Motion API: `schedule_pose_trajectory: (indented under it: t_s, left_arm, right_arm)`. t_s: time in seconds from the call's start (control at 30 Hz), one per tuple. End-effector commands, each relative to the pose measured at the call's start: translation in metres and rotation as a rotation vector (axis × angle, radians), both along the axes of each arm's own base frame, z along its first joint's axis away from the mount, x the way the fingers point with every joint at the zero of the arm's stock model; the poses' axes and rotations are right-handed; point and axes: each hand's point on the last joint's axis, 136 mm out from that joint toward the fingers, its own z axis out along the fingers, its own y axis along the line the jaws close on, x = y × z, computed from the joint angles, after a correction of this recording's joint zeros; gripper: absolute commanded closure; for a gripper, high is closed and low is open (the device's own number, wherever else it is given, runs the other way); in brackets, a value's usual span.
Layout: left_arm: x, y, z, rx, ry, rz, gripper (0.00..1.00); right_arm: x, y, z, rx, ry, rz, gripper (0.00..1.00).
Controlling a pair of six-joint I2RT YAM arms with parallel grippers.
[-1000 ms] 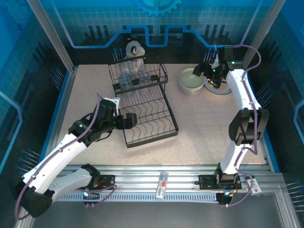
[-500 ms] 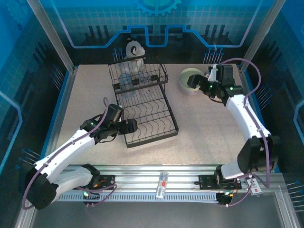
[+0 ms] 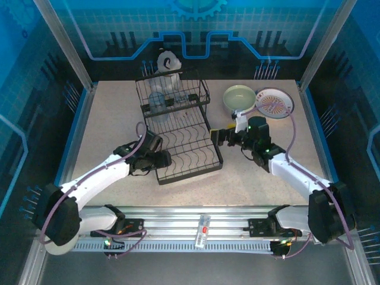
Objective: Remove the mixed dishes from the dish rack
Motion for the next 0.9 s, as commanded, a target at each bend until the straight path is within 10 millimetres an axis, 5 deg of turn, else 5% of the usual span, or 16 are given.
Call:
schedule_pose_trajectory:
  t_s: [0.0,0.27,0.87]
  left_arm:
    - [0.008,-0.002,-0.006,-0.016,0.009,0.034,0.38]
    - [0.001,0.006,-0.023,0.013,0.068,0.07,0.45]
    - [-0.013,0.015,-0.045,0.003,0.133,0.138,0.73]
  right_arm:
    - [0.006,0.017,0.032,0.05,-0.196,0.042,0.0]
    - [-0.007,0.058,0.011,0.095,-0.206,0.125,0.0]
    - [0.017,0.093,-0.034,0.163,-0.166,0.104,0.0]
